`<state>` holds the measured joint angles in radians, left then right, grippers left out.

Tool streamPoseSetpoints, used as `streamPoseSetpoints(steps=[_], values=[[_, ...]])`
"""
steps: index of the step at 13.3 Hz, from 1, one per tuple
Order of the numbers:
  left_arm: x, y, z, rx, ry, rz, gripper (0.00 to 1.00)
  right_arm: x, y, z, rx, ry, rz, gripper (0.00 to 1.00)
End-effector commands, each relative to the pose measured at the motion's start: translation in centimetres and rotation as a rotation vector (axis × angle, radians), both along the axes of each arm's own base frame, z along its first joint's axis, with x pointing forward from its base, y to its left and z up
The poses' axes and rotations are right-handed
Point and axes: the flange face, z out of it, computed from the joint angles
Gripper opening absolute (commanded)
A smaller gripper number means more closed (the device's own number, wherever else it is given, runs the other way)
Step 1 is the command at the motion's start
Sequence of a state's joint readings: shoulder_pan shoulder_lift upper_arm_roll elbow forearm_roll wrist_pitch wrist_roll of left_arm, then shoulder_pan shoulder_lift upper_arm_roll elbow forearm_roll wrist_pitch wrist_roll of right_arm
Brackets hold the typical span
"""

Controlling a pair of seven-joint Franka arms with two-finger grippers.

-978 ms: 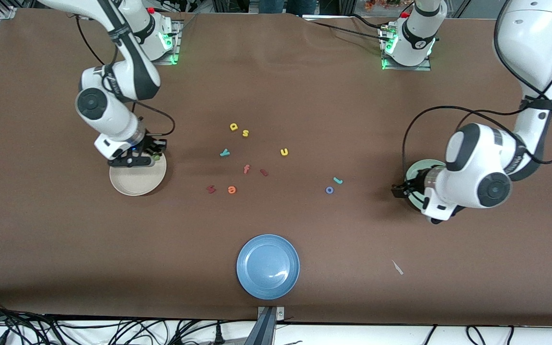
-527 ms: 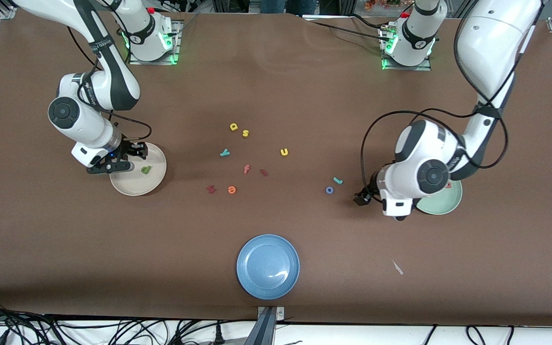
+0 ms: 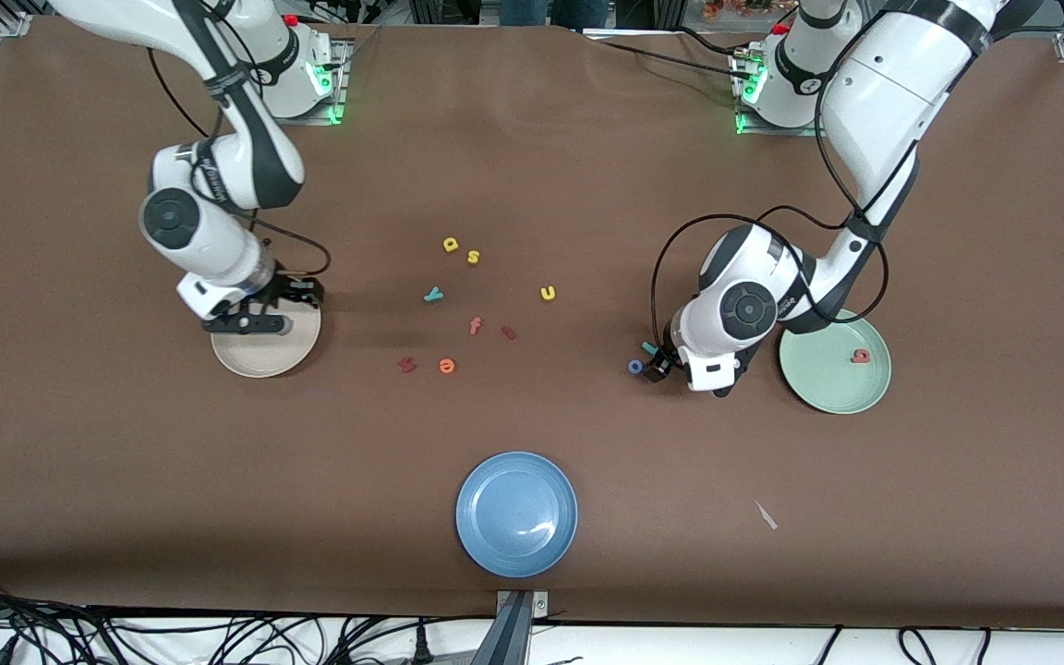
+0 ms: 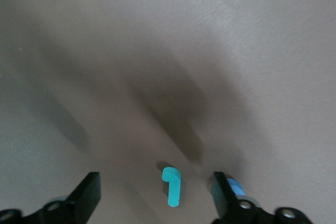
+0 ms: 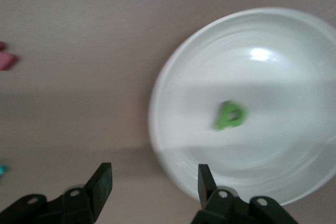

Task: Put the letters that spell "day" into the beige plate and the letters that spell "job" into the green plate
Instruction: 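Grasp the cyan 1 with the left gripper while the right gripper grasps cyan letter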

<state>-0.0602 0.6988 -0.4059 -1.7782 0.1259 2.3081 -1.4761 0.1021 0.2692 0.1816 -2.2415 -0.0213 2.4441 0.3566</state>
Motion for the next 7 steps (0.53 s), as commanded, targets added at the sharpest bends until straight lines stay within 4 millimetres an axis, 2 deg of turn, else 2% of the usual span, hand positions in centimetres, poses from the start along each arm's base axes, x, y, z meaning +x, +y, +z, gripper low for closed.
streamPoseSetpoints(steps=[1, 2, 5, 7], values=[[-0.3, -0.6, 0.1, 0.032, -0.017, 0.04, 0.75, -0.6, 4.9, 0.0, 0.012, 0.008, -0.12, 0.74], [-0.2, -0.7, 0.2, 0.026, -0.031, 0.058, 0.74, -0.7, 7.1, 0.1, 0.021, 0.008, -0.15, 0.74], [0.0, -0.9, 0.2, 0.025, -0.038, 0.098, 0.63, -1.1, 13.3, -1.1, 0.033, 0.01, -0.218, 0.74], [-0.4, -1.7, -0.3, 0.022, -0.036, 0.095, 0.56, -1.4, 14.7, -2.6, 0.054, -0.001, -0.254, 0.74]])
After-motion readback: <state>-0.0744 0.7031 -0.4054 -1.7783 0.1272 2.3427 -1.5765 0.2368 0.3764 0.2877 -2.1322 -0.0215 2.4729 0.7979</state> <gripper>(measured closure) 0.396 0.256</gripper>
